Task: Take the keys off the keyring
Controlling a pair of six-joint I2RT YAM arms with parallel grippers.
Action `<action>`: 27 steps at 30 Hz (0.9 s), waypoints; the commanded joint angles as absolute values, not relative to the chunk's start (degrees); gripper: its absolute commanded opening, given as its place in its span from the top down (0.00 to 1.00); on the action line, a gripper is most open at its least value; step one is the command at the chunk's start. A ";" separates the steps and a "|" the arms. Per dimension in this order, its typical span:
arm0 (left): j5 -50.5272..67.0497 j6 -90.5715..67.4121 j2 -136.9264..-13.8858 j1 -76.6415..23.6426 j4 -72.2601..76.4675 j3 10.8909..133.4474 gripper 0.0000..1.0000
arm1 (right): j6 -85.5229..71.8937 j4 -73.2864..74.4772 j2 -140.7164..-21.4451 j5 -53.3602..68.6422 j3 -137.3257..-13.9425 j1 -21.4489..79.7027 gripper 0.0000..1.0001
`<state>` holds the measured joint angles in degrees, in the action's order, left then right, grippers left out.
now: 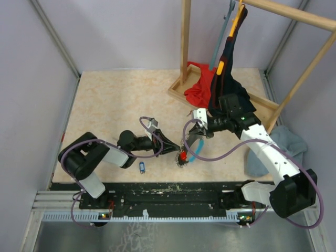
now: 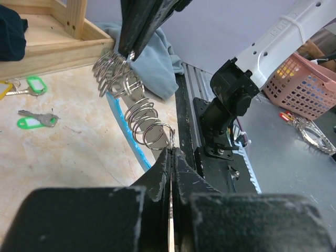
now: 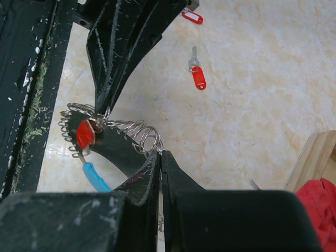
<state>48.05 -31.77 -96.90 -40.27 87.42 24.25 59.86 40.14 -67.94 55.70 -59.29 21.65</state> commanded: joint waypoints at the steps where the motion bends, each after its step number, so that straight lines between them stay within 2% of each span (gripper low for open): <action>1: 44.89 -28.85 -94.50 -41.40 100.58 23.38 1.00 | 55.29 34.34 -69.62 57.27 -59.11 22.15 1.00; 6: 41.64 -27.09 -93.00 -42.31 97.95 22.48 1.00 | 51.74 32.48 -72.13 57.21 -59.24 22.13 0.98; 9: 39.91 -26.69 -92.51 -42.36 96.51 22.33 1.00 | 49.12 30.48 -73.21 56.97 -58.92 22.15 0.93; 16: 36.43 -25.93 -94.21 -42.28 97.90 21.86 1.00 | 43.38 27.60 -74.70 54.40 -59.44 22.14 0.68; 21: 35.05 -26.30 -94.27 -41.88 99.09 21.11 1.00 | 42.11 27.28 -73.83 53.70 -59.77 22.15 0.42; 23: 34.56 -26.40 -93.86 -41.77 99.69 20.76 1.00 | 41.64 27.00 -73.39 53.64 -59.75 22.07 0.37; 27: 33.21 -26.50 -92.44 -41.75 100.40 19.79 1.00 | 42.33 28.45 -72.88 56.98 -59.84 22.14 0.36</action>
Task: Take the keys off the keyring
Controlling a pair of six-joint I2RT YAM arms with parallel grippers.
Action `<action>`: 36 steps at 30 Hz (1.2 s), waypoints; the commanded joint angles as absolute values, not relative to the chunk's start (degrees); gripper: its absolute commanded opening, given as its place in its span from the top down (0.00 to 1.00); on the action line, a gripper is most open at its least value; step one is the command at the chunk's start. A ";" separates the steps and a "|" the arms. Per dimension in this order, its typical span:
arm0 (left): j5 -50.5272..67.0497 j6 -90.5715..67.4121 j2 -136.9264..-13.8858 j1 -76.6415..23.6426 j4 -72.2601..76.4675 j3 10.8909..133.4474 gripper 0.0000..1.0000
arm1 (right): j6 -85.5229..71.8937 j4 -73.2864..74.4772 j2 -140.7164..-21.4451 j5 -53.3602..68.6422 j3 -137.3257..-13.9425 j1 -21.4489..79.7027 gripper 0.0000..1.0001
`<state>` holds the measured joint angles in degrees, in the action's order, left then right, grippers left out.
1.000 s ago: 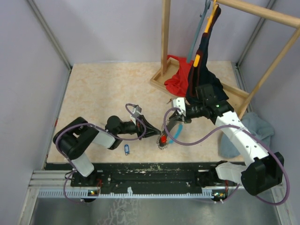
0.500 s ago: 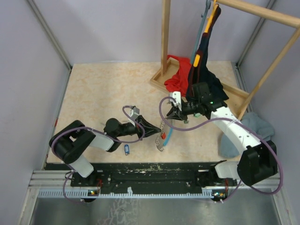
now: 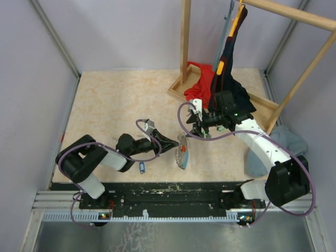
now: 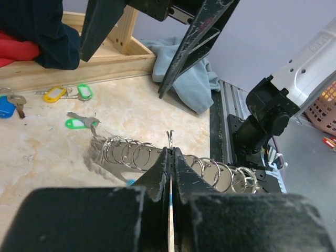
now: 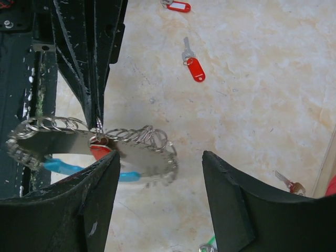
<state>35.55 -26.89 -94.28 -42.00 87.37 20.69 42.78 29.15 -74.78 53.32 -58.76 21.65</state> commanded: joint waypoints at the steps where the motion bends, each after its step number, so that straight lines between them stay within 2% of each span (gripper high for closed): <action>1: 32.67 -26.35 -92.19 -41.75 101.06 19.33 1.00 | 43.03 29.37 -72.80 58.33 -59.90 22.08 0.36; 8: 31.68 -22.19 -90.81 -41.75 102.57 17.78 1.00 | 46.31 29.72 -70.69 69.31 -54.58 22.15 0.40; 13: 32.74 -15.34 -87.55 -41.92 102.57 16.79 1.00 | 54.38 28.82 -68.83 68.97 -49.70 22.15 0.46; 16: 32.85 -11.75 -85.63 -42.01 102.57 16.14 1.00 | 52.87 25.52 -69.25 67.93 -48.74 22.86 0.49; 24: 38.91 -0.53 -82.19 -42.71 102.57 14.75 1.00 | 46.13 21.45 -69.41 67.57 -49.26 25.14 0.49; 30: 39.14 2.49 -80.93 -42.71 102.61 14.46 1.00 | 46.76 21.19 -69.72 67.12 -48.63 27.44 0.65; 32: 39.48 2.29 -80.90 -42.65 102.57 14.71 1.00 | 45.52 19.72 -70.18 65.68 -48.31 29.03 0.65; 36: 42.50 4.69 -80.26 -42.64 102.57 14.51 1.00 | 41.05 15.24 -70.89 64.40 -47.56 30.70 0.58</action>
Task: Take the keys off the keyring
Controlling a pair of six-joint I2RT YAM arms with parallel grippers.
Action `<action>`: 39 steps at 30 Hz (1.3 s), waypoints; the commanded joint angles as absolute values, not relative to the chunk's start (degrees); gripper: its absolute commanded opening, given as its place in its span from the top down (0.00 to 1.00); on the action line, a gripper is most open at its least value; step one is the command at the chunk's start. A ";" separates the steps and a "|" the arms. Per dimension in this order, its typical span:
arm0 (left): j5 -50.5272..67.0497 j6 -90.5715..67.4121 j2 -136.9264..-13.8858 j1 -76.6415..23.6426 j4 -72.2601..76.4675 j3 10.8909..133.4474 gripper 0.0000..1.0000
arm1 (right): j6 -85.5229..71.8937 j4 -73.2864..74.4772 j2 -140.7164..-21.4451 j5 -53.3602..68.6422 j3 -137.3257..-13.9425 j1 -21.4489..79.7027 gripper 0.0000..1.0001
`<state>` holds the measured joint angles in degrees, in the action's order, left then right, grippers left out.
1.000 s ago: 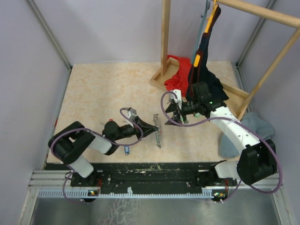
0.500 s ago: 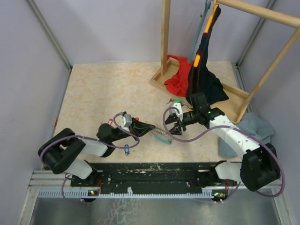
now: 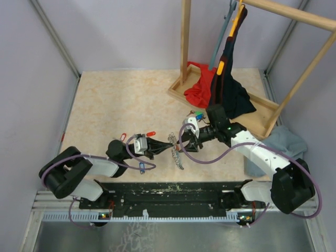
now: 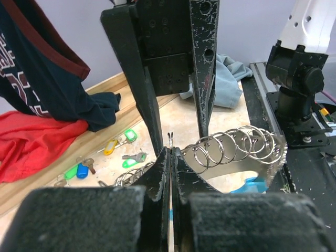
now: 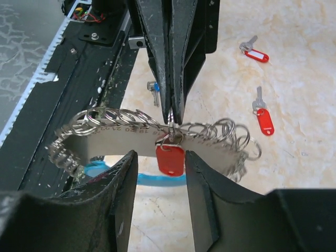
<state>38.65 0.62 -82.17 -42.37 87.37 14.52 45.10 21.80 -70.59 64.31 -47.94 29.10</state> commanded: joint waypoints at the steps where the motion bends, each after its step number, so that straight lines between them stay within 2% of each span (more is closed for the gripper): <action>1: 43.63 6.33 -80.03 -42.68 102.57 14.32 1.00 | 40.34 14.64 -71.04 64.44 -47.48 30.94 0.56; 6: 44.98 9.94 -78.30 -42.63 102.57 14.09 1.00 | 39.41 13.02 -71.43 63.98 -46.94 32.85 0.51; 14: 44.61 9.95 -78.65 -42.63 102.57 15.92 1.00 | 34.68 8.54 -71.47 64.61 -46.09 34.10 0.51; 19: 39.23 9.74 -77.70 -42.78 102.57 15.75 1.00 | 27.69 2.05 -71.72 62.79 -44.89 34.11 0.51; 26: 37.48 9.57 -76.02 -43.57 102.57 14.97 1.00 | 24.70 0.10 -71.70 62.81 -45.24 34.15 0.56; 34: 36.24 9.48 -74.79 -43.59 102.57 14.85 1.00 | 22.01 -1.81 -72.82 66.25 -44.81 34.66 0.57; 39: 35.84 9.07 -73.73 -43.66 102.57 14.78 1.00 | 19.24 -3.99 -73.67 66.88 -44.74 35.14 0.62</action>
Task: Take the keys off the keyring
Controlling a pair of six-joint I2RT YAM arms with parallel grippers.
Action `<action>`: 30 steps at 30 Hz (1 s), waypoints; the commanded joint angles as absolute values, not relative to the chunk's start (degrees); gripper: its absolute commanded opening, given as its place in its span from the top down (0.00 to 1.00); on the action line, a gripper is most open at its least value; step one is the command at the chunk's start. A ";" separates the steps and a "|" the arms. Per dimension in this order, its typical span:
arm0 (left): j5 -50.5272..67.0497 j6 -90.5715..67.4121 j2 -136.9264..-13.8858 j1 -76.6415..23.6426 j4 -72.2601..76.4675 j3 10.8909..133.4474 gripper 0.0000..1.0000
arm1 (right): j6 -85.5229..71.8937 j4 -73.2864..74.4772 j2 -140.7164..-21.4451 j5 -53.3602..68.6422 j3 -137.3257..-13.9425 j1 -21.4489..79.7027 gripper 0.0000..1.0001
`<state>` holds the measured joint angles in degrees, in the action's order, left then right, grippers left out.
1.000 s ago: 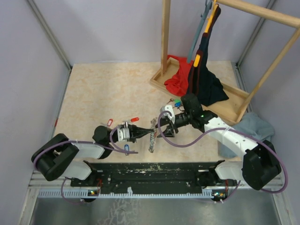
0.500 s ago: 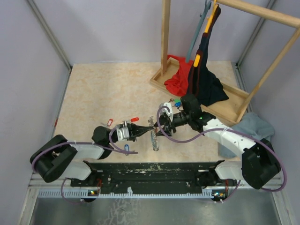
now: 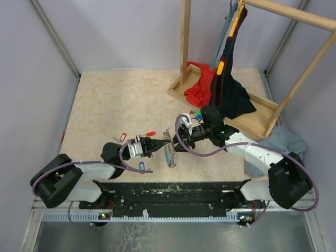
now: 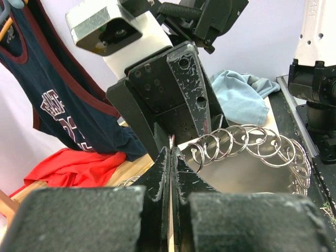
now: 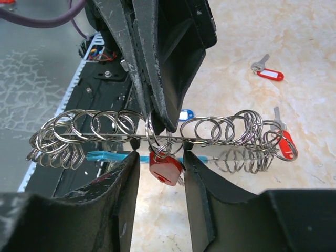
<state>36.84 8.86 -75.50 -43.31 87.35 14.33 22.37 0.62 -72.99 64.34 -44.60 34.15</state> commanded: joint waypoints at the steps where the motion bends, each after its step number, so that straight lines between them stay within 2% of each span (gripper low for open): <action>1: 35.86 9.05 -73.66 -43.60 102.57 14.77 1.00 | 18.41 -4.56 -73.78 67.06 -44.80 35.11 0.64; 6: 35.61 9.31 -73.50 -43.59 102.59 14.13 1.00 | 17.62 -3.19 -73.83 66.96 -46.41 35.11 0.79; 10: 34.84 10.00 -73.48 -43.60 102.57 12.98 1.00 | 22.12 2.87 -73.25 66.05 -48.81 35.07 0.94; 13: 33.99 10.65 -73.37 -43.57 102.57 11.96 1.00 | 27.87 10.65 -72.76 64.35 -51.11 34.90 1.00; 22: 32.22 12.13 -74.22 -43.59 102.59 10.60 1.00 | 36.49 20.27 -71.83 59.59 -54.18 34.89 1.00; 30: 31.39 12.96 -73.51 -43.59 102.55 9.72 1.00 | 43.86 31.83 -76.07 53.26 -59.45 34.90 1.00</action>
<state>32.64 11.53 -74.59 -43.42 87.37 10.44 38.22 24.82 -74.43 57.12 -54.33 34.57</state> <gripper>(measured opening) 0.004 0.014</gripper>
